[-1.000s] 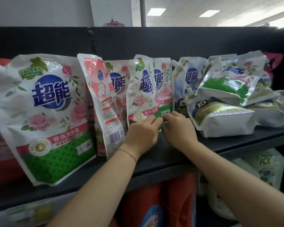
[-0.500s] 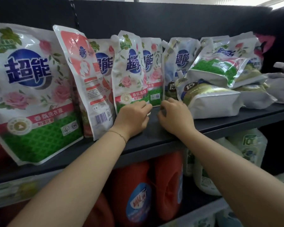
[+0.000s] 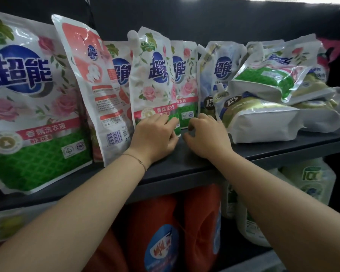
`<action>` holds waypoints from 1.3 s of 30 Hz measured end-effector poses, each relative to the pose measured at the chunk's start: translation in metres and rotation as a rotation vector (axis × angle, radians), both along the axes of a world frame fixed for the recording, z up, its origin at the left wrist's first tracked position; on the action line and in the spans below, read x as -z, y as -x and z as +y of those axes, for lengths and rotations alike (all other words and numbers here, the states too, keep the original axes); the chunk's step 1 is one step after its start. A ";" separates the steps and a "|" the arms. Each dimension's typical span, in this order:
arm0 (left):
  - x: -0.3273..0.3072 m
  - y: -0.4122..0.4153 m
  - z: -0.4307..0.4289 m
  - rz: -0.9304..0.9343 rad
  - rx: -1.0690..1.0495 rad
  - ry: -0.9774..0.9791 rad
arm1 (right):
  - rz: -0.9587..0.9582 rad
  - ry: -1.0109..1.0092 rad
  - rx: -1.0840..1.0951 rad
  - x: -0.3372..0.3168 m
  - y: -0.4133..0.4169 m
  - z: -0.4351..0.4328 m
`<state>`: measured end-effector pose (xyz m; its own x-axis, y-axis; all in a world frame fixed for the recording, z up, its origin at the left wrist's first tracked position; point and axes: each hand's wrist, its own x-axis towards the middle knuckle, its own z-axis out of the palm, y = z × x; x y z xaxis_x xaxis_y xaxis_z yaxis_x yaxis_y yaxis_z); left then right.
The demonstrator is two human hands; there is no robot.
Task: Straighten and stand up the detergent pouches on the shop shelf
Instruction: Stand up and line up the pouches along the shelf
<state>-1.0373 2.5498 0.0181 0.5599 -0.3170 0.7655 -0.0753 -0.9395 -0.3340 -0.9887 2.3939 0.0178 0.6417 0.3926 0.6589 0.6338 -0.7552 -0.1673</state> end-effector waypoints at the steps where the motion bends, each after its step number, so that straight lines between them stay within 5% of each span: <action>1: 0.000 0.000 0.000 0.008 -0.011 -0.003 | 0.013 0.008 -0.018 0.000 0.000 0.000; 15: -0.004 0.005 -0.007 0.129 -0.129 -0.127 | 0.125 0.058 -0.347 -0.003 0.006 -0.008; 23: -0.010 0.008 -0.022 0.250 -0.324 -0.314 | 0.056 0.403 -0.318 -0.014 -0.002 -0.012; 32: -0.025 0.024 -0.045 0.254 -0.442 0.046 | -0.099 0.538 -0.418 -0.052 -0.014 -0.022; 39: -0.056 0.001 -0.055 0.252 -0.441 0.189 | -0.126 0.457 -0.449 -0.074 -0.034 -0.037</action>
<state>-1.0382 2.4944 0.0745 0.7826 0.1195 0.6109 0.2836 -0.9421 -0.1791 -0.9549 2.3566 0.0920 0.2786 0.8631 0.4213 0.8979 -0.3897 0.2046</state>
